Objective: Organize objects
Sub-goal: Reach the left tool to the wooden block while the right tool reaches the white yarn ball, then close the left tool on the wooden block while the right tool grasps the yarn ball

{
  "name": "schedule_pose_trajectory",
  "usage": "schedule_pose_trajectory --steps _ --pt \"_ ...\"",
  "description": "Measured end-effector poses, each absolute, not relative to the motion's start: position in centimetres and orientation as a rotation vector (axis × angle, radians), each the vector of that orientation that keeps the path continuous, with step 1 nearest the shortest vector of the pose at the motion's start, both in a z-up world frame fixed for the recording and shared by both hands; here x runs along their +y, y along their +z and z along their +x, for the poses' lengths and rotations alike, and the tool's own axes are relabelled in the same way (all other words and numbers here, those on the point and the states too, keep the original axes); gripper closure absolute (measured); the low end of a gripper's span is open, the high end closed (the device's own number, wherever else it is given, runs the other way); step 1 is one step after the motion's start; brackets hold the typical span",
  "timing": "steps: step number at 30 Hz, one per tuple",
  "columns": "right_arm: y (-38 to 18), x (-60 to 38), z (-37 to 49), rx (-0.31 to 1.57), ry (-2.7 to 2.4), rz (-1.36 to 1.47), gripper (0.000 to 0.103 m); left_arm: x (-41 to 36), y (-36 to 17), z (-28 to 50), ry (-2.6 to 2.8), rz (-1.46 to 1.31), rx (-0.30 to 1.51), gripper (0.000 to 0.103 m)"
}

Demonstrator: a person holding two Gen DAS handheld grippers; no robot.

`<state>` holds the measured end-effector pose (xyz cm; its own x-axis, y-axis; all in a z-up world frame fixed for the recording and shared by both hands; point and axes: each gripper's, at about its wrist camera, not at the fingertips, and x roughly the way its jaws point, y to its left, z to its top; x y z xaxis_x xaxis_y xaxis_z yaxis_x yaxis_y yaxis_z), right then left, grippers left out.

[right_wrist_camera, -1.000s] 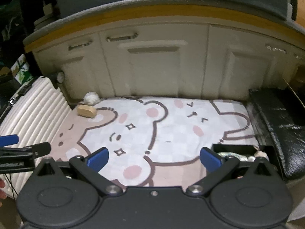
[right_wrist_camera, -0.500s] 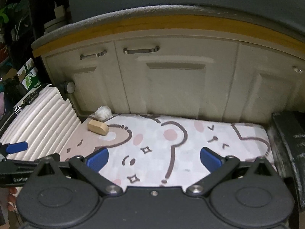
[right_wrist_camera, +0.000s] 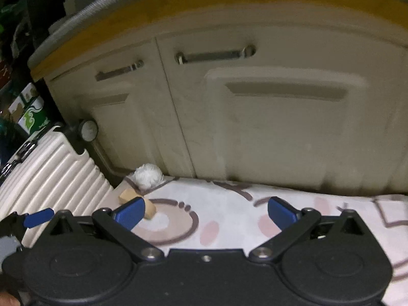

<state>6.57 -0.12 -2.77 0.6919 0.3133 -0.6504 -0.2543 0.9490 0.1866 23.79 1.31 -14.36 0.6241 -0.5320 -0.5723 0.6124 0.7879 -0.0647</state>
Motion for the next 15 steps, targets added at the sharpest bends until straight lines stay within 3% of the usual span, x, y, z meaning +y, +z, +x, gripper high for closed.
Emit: schedule_pose_trajectory --steps 8,15 --pt "-7.9 1.8 12.0 0.791 0.306 0.184 0.000 -0.2 -19.6 26.6 -0.654 0.159 0.590 0.000" --pt "-11.7 3.1 14.2 0.808 0.303 0.319 0.006 -0.9 -22.0 28.3 -0.672 0.177 0.494 0.000"
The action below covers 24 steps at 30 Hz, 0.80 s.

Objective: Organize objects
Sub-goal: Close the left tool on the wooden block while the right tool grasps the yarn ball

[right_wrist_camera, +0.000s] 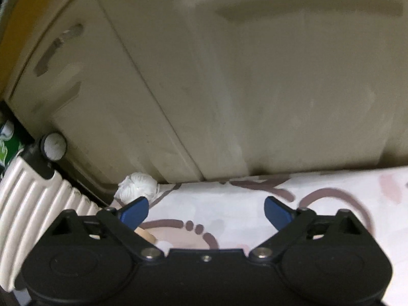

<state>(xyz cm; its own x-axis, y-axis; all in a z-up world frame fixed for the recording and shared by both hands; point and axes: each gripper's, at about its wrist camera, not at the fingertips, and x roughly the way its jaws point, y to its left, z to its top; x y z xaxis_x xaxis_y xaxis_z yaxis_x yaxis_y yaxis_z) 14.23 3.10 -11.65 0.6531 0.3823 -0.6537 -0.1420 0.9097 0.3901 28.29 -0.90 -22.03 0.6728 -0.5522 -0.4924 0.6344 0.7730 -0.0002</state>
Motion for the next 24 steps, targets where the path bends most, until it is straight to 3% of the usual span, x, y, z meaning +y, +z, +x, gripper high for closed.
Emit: schedule_pose_trajectory --steps 7,21,23,24 --pt "-12.8 5.1 15.9 0.804 0.314 0.327 0.006 -2.6 -23.8 28.9 -0.753 0.290 0.437 0.000" --pt "-13.4 9.2 17.9 0.827 0.395 0.350 0.007 -4.6 -25.0 31.8 -0.781 0.262 0.600 0.000" --pt "-13.4 9.7 18.0 0.820 0.391 0.362 0.006 -5.0 -25.0 32.3 -0.769 0.247 0.603 0.002" --pt "-13.4 10.0 18.2 0.823 0.394 0.364 0.006 -5.0 -24.9 32.3 -0.753 0.235 0.599 0.008"
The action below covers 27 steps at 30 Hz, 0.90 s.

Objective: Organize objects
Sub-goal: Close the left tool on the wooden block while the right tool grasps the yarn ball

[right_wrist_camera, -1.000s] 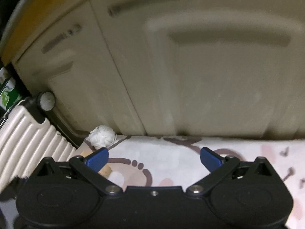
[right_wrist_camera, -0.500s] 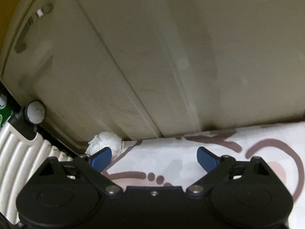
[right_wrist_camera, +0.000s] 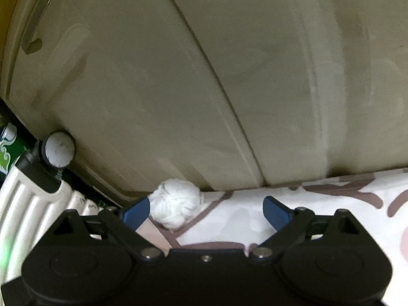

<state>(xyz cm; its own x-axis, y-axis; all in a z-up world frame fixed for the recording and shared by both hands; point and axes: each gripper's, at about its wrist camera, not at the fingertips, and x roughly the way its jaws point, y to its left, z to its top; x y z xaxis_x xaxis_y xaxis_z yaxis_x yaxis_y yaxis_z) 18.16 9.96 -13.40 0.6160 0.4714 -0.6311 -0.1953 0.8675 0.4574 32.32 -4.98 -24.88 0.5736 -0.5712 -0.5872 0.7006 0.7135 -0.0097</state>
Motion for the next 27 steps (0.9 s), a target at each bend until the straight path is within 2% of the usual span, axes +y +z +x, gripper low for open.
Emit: schedule_pose_trajectory --steps 4,17,20,21,23,24,25,27 --pt "-13.2 11.3 18.5 0.828 0.405 0.329 0.007 -3.7 -24.5 32.3 -0.735 0.137 0.634 0.010" --pt "-14.4 15.1 19.8 0.819 0.417 0.265 0.006 2.1 -24.2 29.0 -0.689 0.185 0.657 0.010" --pt "-14.9 16.0 20.1 0.826 0.404 0.228 0.009 2.7 -24.4 29.3 -0.678 0.145 0.679 0.010" --pt "-15.0 16.4 20.1 0.827 0.404 0.210 0.011 2.7 -24.4 29.3 -0.674 0.136 0.682 0.010" --pt "-15.2 17.1 20.1 0.850 0.425 0.173 0.024 2.9 -24.1 29.2 -0.669 0.125 0.682 0.010" --pt "-15.2 17.3 20.1 0.856 0.434 0.166 0.043 2.9 -23.9 29.3 -0.665 0.121 0.687 0.010" --pt "-15.3 17.2 20.0 0.864 0.447 0.166 0.054 2.9 -23.9 29.3 -0.661 0.119 0.690 0.010" --pt "-15.3 16.7 19.5 0.852 0.470 0.172 0.061 2.8 -23.7 29.2 -0.654 0.125 0.687 0.010"
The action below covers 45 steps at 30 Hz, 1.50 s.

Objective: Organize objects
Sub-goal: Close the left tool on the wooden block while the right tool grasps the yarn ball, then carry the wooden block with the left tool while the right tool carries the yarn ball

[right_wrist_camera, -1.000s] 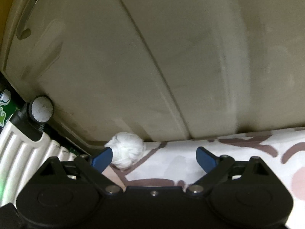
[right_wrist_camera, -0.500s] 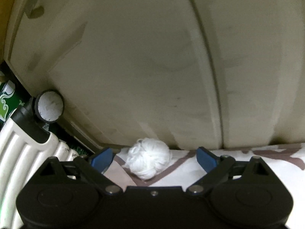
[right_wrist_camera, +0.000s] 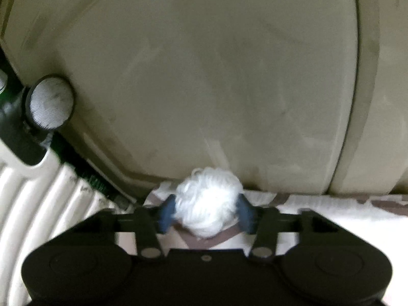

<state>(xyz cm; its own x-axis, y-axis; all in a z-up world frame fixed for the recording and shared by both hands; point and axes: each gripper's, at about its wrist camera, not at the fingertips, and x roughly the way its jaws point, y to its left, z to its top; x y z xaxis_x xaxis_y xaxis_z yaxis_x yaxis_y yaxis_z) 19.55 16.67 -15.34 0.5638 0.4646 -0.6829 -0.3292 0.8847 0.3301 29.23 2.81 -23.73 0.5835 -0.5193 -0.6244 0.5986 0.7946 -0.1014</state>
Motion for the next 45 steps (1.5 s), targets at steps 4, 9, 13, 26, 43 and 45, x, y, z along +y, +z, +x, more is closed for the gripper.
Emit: schedule_pose_trajectory --steps 4,9,13,26,43,45 --pt "-15.1 14.9 18.5 0.837 0.498 0.188 0.074 2.9 -23.4 29.1 -0.634 0.116 0.692 0.010" --pt "-14.1 13.4 17.1 0.818 0.504 0.174 0.079 2.9 -22.3 29.2 -0.609 0.072 0.716 0.010" --pt "-12.6 12.7 16.0 0.815 0.520 0.170 0.080 3.3 -20.9 28.6 -0.586 0.054 0.728 0.010" --pt "-5.8 7.8 9.6 0.853 0.454 0.082 0.081 4.7 -14.1 24.8 -0.528 0.023 0.739 0.010" --pt "3.4 -0.1 -0.8 0.797 0.415 0.043 0.081 5.7 -5.5 16.3 -0.531 0.053 0.740 0.010" --pt "3.8 -1.0 -1.8 0.791 0.410 0.041 0.081 5.6 -5.0 15.4 -0.536 0.056 0.743 0.010"
